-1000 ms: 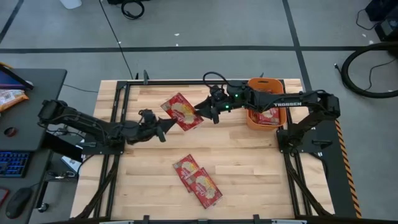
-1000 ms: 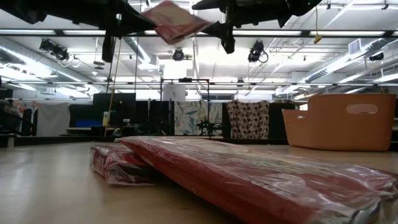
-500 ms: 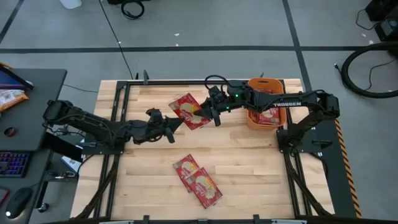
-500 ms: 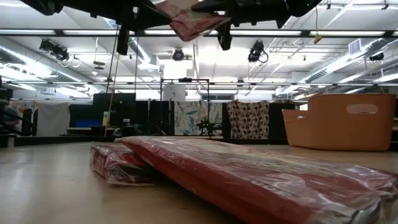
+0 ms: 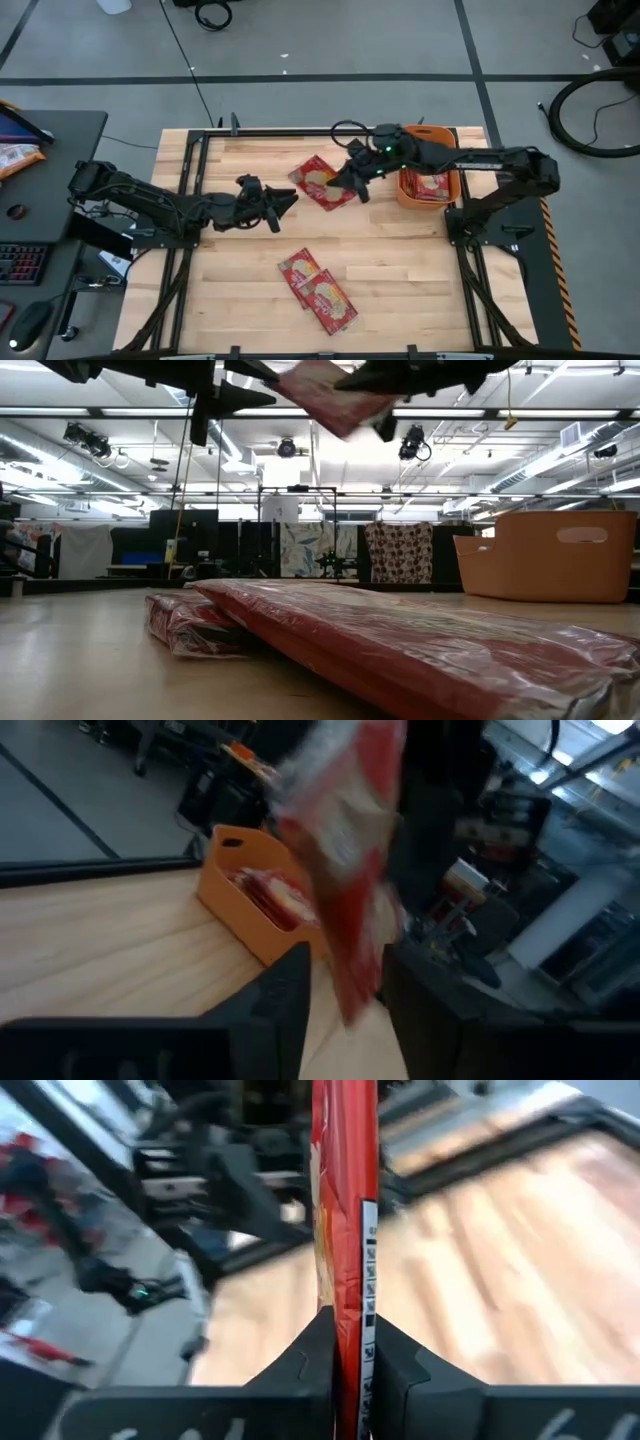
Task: Sort popcorn bags into baskets
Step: Stack the red popcorn on the orange bin
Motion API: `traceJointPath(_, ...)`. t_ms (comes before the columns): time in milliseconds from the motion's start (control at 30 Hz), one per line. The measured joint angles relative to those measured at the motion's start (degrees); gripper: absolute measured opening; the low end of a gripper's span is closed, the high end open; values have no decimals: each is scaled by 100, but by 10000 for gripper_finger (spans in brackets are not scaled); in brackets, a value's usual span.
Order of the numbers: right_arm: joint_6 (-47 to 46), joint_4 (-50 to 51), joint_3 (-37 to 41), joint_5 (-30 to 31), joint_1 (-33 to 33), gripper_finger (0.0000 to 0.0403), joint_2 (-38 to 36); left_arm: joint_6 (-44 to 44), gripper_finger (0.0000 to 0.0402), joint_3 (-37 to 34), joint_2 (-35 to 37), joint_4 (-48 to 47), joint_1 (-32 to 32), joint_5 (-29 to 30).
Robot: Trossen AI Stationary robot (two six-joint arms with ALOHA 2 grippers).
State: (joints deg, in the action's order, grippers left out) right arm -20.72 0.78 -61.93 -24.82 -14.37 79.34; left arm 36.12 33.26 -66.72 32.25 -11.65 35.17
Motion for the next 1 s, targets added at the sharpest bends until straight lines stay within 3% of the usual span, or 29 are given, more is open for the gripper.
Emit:
traceJointPath(100, 259, 972, 0, 433, -131, 38, -443, 29, 142, 0, 0, -174, -1, -86)
traceJointPath(267, 545, 2931, 0, 2002, -312, 29, -1249, 68, 143, 0, 0, -250, -1, -81)
traceJointPath(400, 277, 4414, 0, 3015, -553, 33, -1822, 74, 144, 0, 0, -253, -3, 40)
traceJointPath(600, -405, 6063, 42, 3964, -1109, 33, -2505, 80, 144, 0, 0, -253, -1, 105)
traceJointPath(733, -700, 6340, 302, 4079, -1606, 28, -2876, 39, 144, 0, 0, -253, -3, 80)
traceJointPath(1000, -1071, 6337, 1100, 3541, -2513, 31, -3122, -37, 144, 0, 0, -254, -3, -97)
